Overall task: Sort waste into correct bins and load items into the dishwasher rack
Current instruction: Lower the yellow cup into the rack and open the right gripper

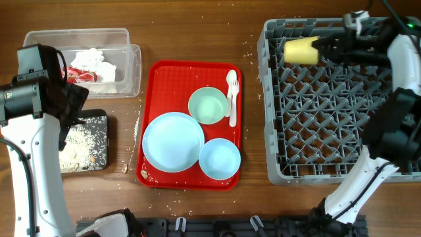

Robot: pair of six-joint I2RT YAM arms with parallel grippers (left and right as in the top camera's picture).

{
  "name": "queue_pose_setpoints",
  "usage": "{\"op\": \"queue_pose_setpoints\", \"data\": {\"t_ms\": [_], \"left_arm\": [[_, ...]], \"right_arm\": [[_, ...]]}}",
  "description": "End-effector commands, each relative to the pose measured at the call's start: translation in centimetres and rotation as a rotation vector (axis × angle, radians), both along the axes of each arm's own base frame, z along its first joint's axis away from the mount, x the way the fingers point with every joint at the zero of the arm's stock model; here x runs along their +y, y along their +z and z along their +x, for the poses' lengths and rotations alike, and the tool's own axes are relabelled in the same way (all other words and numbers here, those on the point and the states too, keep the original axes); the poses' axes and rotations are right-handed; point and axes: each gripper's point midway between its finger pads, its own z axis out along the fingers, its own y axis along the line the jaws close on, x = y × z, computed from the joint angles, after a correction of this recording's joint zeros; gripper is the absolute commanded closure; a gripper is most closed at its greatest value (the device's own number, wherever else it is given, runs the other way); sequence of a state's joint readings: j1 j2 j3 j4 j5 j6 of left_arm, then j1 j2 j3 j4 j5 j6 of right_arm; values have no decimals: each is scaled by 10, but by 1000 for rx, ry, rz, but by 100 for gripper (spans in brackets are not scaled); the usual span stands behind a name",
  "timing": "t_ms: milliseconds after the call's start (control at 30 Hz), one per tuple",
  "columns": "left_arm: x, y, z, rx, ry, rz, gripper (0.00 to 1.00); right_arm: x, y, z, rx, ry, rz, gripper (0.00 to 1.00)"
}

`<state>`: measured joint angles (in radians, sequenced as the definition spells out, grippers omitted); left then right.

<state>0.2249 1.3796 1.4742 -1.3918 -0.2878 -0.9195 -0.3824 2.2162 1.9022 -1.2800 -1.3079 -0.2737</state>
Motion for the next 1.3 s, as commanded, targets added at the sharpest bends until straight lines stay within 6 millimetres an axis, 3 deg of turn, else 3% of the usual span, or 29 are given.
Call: {"op": "queue_pose_setpoints", "data": {"t_ms": [0, 67, 300, 433, 500, 567, 667, 800, 867, 933, 967, 1000, 1033, 1100, 1200, 1267], "left_arm": [[4, 4, -2, -7, 11, 21, 0], [4, 4, -2, -7, 11, 21, 0], [4, 4, -2, -7, 12, 21, 0], [4, 4, -2, -7, 11, 21, 0], [4, 4, -2, -7, 11, 21, 0], [4, 4, -2, -7, 11, 21, 0], [4, 4, -2, -7, 11, 21, 0], [4, 4, -2, -7, 11, 21, 0], [4, 4, -2, -7, 11, 21, 0], [4, 4, -2, -7, 11, 21, 0], [4, 4, -2, -7, 11, 21, 0], [4, 4, -2, -7, 11, 21, 0], [4, 4, -2, -7, 11, 21, 0], [4, 4, -2, -7, 11, 21, 0], [4, 4, -2, -7, 11, 21, 0], [4, 4, -2, -7, 11, 21, 0]], "right_arm": [[-43, -4, 1, 30, -102, 8, 96], [-52, -14, -2, 55, -118, -33, 96], [-73, -10, 20, 35, -189, 52, 96], [-72, -39, 21, 157, -194, 169, 96], [-77, -51, 16, 227, -216, 129, 96], [-93, -79, 4, 385, -278, 18, 96], [-120, -100, -18, 502, -338, -99, 96], [-163, -89, -47, 572, -452, -254, 92], [-175, -82, -56, 622, -513, -356, 91], [-186, -54, -65, 629, -605, -442, 91], [-182, -24, -65, 564, -635, -486, 91], [-178, -8, -66, 527, -645, -519, 90], [-161, 24, -63, 425, -635, -592, 87], [-127, 52, -44, 262, -590, -765, 56], [-92, 37, -4, 204, -569, -909, 83], [-72, -1, 28, 214, -553, -996, 96]]}}
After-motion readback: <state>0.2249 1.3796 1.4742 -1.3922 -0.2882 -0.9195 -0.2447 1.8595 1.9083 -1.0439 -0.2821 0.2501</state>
